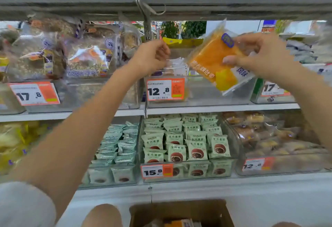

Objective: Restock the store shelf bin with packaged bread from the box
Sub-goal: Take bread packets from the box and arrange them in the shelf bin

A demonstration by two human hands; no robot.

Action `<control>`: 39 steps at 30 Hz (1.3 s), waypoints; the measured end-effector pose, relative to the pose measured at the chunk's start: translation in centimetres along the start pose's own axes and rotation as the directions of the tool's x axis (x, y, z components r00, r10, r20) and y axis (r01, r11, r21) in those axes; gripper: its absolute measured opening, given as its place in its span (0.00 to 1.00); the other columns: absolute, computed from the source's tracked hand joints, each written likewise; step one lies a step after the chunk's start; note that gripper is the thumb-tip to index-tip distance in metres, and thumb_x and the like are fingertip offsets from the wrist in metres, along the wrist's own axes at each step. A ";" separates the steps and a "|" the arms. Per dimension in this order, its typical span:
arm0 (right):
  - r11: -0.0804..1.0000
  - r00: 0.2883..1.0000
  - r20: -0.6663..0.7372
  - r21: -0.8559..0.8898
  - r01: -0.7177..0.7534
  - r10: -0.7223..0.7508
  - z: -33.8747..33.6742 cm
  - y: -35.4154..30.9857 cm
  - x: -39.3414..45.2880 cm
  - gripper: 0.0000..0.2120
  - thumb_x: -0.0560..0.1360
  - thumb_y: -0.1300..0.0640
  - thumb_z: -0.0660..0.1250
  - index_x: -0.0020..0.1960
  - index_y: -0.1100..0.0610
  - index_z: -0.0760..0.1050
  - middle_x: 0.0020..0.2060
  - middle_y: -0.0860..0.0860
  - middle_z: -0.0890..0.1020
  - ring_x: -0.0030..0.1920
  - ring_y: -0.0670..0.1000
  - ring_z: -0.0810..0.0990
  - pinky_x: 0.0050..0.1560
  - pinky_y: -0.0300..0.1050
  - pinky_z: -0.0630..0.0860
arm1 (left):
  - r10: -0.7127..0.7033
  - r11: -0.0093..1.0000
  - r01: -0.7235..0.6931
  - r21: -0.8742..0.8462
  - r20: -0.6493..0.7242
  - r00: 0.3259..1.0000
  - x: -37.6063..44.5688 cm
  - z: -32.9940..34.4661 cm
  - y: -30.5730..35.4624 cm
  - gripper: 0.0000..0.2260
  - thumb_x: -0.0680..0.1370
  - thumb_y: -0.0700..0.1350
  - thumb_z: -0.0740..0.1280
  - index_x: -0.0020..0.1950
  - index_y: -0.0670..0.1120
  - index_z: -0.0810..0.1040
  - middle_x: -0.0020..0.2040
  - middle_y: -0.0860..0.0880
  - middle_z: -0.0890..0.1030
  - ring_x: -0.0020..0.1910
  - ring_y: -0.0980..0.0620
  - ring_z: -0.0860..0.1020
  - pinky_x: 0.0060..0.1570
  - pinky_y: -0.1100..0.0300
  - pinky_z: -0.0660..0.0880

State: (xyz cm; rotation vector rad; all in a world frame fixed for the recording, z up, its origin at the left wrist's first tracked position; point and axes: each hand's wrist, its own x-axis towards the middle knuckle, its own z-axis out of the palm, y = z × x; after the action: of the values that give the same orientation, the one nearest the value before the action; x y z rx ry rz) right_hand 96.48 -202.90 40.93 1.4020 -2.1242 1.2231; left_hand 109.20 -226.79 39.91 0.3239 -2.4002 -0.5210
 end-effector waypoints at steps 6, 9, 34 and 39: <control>0.998 0.994 -0.103 0.044 0.042 -0.037 -1.2 1.0 5.5 0.20 0.67 0.51 0.75 0.58 0.51 0.78 0.43 0.48 0.80 0.39 0.39 0.78 0.47 0.40 0.78 | -0.154 0.815 -0.241 0.527 0.598 0.786 7.4 3.6 -3.2 0.42 0.76 0.52 0.69 0.78 0.52 0.43 0.79 0.46 0.50 0.77 0.46 0.52 0.74 0.46 0.54; 0.998 0.998 0.008 0.001 0.060 -0.060 0.1 1.1 7.9 0.17 0.67 0.49 0.75 0.55 0.49 0.78 0.45 0.50 0.82 0.41 0.43 0.80 0.49 0.42 0.78 | -0.181 0.813 -0.238 0.531 0.620 0.763 7.9 5.5 -4.8 0.37 0.79 0.58 0.60 0.74 0.61 0.33 0.78 0.45 0.40 0.77 0.44 0.43 0.74 0.41 0.47; 0.954 0.929 0.356 0.229 -0.194 0.104 10.1 2.1 10.3 0.13 0.76 0.49 0.66 0.54 0.56 0.79 0.51 0.52 0.83 0.45 0.46 0.82 0.42 0.40 0.79 | -0.074 0.961 -0.099 0.257 0.587 0.806 5.5 -2.4 -1.9 0.11 0.74 0.52 0.70 0.54 0.49 0.81 0.47 0.56 0.83 0.49 0.55 0.81 0.56 0.60 0.74; 0.887 0.770 0.491 -0.013 -0.461 0.407 11.0 3.1 10.1 0.22 0.81 0.45 0.54 0.67 0.59 0.69 0.57 0.59 0.79 0.40 0.53 0.82 0.42 0.45 0.80 | -0.097 0.921 -0.135 0.365 0.551 0.829 5.5 -1.2 -1.9 0.15 0.71 0.40 0.74 0.57 0.45 0.80 0.43 0.55 0.80 0.43 0.54 0.79 0.52 0.55 0.78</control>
State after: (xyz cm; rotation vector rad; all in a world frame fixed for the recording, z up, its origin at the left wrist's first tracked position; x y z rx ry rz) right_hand 91.05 -217.10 39.67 1.4165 -2.9036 1.2526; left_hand 106.06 -230.75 42.94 0.3510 -3.0901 -0.1165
